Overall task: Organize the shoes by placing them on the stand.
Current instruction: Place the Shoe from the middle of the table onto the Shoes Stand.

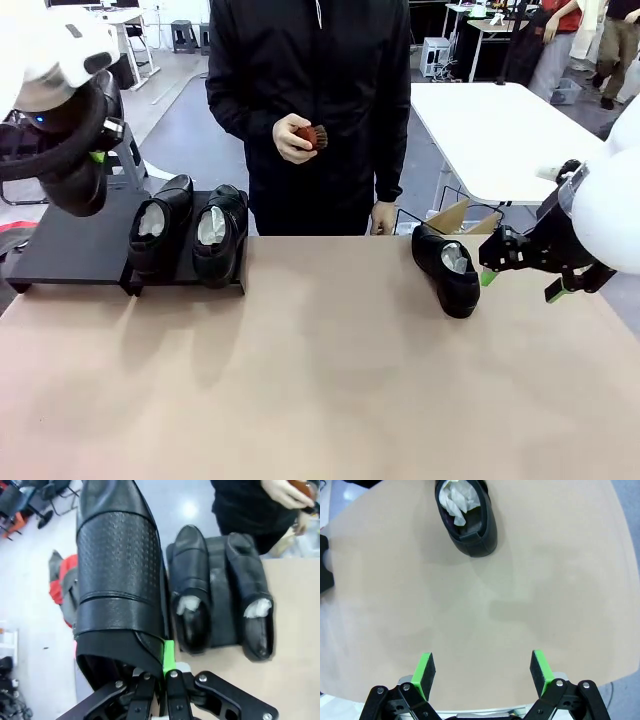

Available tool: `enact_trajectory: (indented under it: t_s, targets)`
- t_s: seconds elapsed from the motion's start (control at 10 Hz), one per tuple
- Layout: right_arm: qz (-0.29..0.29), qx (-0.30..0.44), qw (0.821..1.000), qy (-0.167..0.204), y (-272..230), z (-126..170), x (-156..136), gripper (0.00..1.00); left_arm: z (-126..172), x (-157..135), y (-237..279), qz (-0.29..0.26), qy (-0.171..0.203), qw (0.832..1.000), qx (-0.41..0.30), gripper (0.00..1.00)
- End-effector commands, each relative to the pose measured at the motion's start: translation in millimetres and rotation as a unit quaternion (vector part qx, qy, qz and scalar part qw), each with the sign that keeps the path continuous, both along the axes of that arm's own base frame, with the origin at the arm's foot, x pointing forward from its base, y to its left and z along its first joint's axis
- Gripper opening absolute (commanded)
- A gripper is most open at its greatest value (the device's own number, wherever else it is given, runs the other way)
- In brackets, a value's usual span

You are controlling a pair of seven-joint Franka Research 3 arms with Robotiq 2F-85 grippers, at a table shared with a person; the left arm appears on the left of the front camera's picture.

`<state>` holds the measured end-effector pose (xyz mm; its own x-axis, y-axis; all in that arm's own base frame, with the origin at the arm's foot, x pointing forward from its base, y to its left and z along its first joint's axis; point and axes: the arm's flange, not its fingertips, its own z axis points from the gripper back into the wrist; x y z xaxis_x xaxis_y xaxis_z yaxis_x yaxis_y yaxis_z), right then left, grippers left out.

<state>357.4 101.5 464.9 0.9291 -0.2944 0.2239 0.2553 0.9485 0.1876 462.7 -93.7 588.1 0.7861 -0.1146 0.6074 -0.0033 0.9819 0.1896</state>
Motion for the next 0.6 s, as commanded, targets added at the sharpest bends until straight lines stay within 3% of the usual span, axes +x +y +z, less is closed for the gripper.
enact_trajectory:
  t_s: [0.0,0.2,0.3,0.5]
  targets:
    - [0.004,0.002,1.000,-0.001,1,-1,0,1.00,-23,47,22,0.008,0.023,1.000,0.012,0.00]
    - [0.004,0.002,1.000,-0.001,1,-1,0,1.00,-43,65,42,0.046,0.069,0.997,-0.003,0.00]
    - [0.004,0.002,1.000,-0.001,1,-1,0,1.00,-43,47,34,0.015,0.037,0.999,0.005,0.00]
    - [0.004,0.002,1.000,-0.001,1,-1,0,1.00,-43,47,34,0.015,0.037,0.999,0.005,0.00]
